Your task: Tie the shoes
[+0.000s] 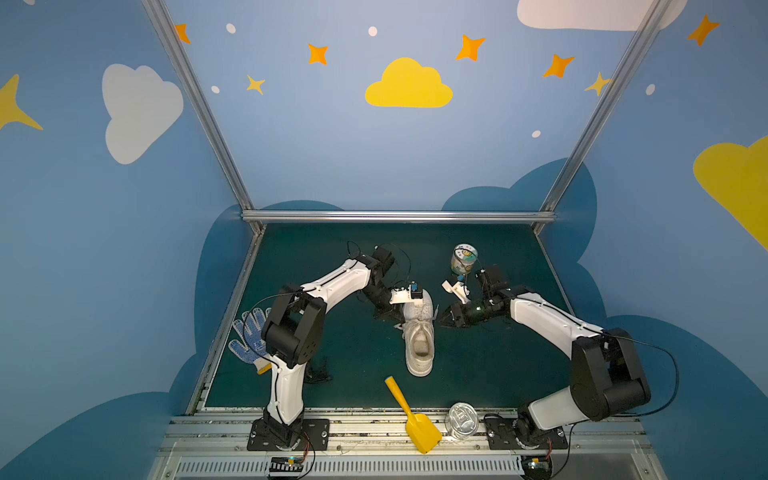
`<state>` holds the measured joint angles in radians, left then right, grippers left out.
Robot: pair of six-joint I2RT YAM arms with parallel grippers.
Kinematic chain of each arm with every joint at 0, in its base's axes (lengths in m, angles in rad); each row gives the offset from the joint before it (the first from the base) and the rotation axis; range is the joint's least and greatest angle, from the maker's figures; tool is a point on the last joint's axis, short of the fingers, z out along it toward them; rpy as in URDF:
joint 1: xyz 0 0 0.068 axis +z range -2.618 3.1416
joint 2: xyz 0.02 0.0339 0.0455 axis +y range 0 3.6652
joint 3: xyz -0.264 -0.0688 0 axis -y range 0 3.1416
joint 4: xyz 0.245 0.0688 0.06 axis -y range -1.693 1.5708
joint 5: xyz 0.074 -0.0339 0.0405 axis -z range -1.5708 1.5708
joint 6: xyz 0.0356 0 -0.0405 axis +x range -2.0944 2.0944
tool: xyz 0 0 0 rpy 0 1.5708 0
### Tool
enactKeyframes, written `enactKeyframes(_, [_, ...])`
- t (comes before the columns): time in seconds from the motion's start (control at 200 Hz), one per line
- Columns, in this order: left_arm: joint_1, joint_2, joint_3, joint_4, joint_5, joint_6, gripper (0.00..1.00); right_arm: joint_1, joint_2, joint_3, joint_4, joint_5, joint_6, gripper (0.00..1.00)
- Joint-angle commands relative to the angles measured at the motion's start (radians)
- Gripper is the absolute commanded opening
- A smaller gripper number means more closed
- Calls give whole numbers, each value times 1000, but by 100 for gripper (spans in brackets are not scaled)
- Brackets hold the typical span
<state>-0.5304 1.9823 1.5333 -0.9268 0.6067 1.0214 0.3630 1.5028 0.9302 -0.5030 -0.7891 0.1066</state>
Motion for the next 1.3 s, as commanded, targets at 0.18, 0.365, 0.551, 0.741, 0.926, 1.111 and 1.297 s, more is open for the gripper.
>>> enactKeyframes(0.18, [0, -37, -31, 0, 31, -10, 3, 79, 1, 64, 39, 33, 44, 28])
enactKeyframes(0.365, [0, -73, -69, 50, 61, -13, 3, 106, -56, 38, 67, 131, 16, 27])
enactKeyframes(0.551, [3, -112, -134, 155, 104, -28, 3, 134, -111, 8, 112, 236, 74, 27])
enactKeyframes(0.741, [3, -129, -163, 217, 132, -45, 3, 148, -118, -8, 124, 245, 97, 27])
enactKeyframes(0.926, [4, -141, -188, 240, 145, -47, 3, 177, -97, 11, 116, 258, 100, 26])
enactKeyframes(1.111, [7, -159, -218, 259, 146, -52, 3, 205, -73, 22, 103, 283, 101, 25])
enactKeyframes(1.297, [15, -169, -229, 256, 142, -52, 3, 223, -29, 33, 93, 321, 112, 25])
